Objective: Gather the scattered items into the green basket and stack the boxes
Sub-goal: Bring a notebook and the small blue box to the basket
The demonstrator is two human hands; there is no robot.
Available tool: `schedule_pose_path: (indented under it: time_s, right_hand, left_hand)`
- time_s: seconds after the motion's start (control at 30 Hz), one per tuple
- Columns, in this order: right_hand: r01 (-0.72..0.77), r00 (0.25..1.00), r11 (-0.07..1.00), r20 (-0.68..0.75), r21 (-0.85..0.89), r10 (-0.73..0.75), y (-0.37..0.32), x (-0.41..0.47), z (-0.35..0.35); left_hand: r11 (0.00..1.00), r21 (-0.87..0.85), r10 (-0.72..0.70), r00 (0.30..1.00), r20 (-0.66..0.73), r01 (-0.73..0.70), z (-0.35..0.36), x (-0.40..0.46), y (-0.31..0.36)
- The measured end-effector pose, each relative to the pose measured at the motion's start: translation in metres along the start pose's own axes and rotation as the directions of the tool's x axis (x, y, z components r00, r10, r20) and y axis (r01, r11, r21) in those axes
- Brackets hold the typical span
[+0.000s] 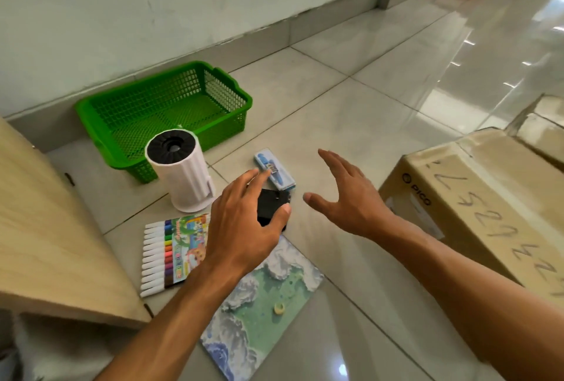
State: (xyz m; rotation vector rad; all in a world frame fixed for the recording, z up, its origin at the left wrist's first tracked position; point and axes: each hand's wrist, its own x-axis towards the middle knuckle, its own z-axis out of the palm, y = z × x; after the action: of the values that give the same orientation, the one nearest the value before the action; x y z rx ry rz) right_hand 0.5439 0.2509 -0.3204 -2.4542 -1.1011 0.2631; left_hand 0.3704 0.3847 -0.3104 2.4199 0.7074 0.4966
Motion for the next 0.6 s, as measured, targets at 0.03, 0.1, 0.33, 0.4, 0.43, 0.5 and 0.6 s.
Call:
schedule_pose_path:
  time_s: [0.03,0.1,0.33,0.4,0.43,0.5,0.6]
  right_hand:
    - [0.004,1.0,1.0,-0.02,-0.016,-0.004,0.003,-0.011,-0.011]
    - [0.013,0.999,0.999,-0.037,-0.033,-0.014,0.007,-0.033,-0.031]
    - [0.003,0.995,1.0,-0.097,0.009,-0.002,0.028,-0.144,-0.105]
    - [-0.032,0.993,0.999,-0.113,0.018,0.034,0.039,-0.178,-0.124]
    - [-0.05,0.991,0.998,-0.119,0.027,0.053,0.044,-0.193,-0.131]
    - [-0.097,0.985,0.994,-0.135,0.056,0.103,0.056,-0.226,-0.146]
    - [-0.167,0.969,0.98,-0.165,0.105,0.183,0.076,-0.274,-0.163]
  left_hand:
    - [1.0,-0.007,0.022,1.0,0.003,-0.022,0.0,-0.001,0.011]
    - [0.997,-0.034,0.075,0.997,0.009,-0.074,-0.001,-0.005,0.032]
    - [0.921,-0.19,0.357,0.933,0.054,-0.341,-0.001,-0.029,0.107]
    - [0.883,-0.231,0.433,0.899,0.063,-0.409,0.006,-0.039,0.135]
    - [0.865,-0.25,0.464,0.884,0.065,-0.436,0.009,-0.043,0.147]
    - [0.824,-0.292,0.526,0.847,0.075,-0.486,0.02,-0.055,0.176]
    - [0.764,-0.355,0.605,0.789,0.105,-0.539,0.038,-0.075,0.215]
